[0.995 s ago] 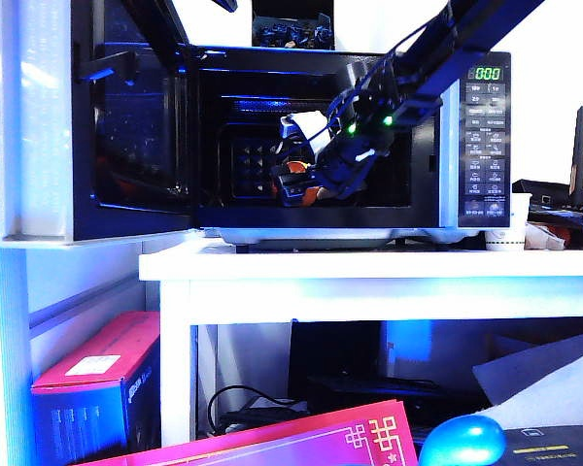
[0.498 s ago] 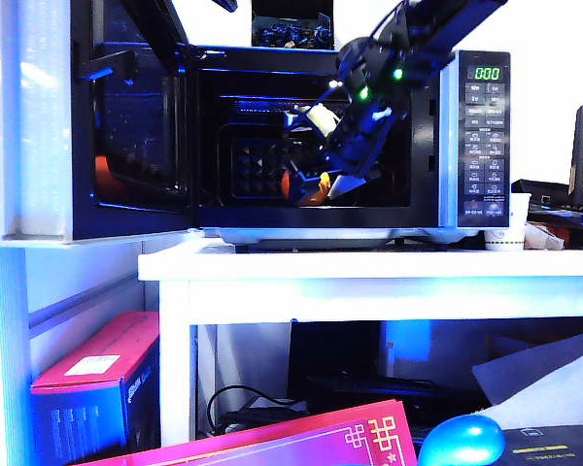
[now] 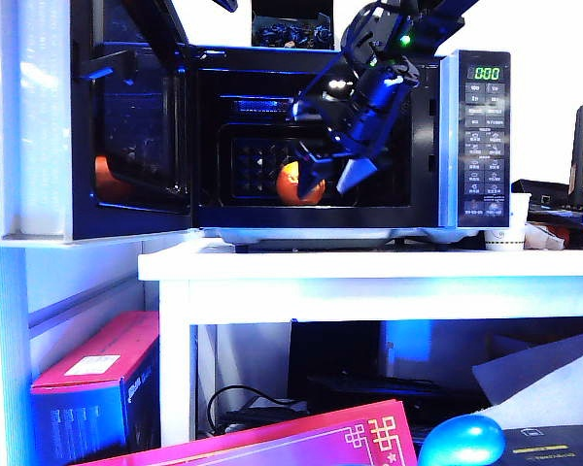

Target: Open the microwave door, place the orange inside the microwave, then close the microwave door.

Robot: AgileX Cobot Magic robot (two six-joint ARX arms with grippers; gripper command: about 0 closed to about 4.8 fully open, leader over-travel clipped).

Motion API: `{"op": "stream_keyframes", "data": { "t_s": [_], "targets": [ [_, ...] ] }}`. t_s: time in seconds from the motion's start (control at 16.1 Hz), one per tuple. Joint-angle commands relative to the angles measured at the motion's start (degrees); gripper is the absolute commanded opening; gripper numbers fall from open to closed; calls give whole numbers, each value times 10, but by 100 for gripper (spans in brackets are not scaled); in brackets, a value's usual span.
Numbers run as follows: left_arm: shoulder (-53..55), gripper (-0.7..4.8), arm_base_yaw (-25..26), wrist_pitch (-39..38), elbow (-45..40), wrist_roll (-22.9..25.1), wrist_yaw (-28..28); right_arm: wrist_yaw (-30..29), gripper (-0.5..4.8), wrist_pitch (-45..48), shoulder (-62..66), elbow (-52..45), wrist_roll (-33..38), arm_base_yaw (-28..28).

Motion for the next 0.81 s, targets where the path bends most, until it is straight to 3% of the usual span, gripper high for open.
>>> {"op": "stream_keyframes", "data": {
  "t_s": [0.06,0.81],
  "targets": [
    [0,-5,0,11,1,-2,2,-3,479,-81,-18,2,-19,2],
    [-1,-5,0,11,1,-2,2,1,479,-156,-196,2,-20,2]
  ]
}}
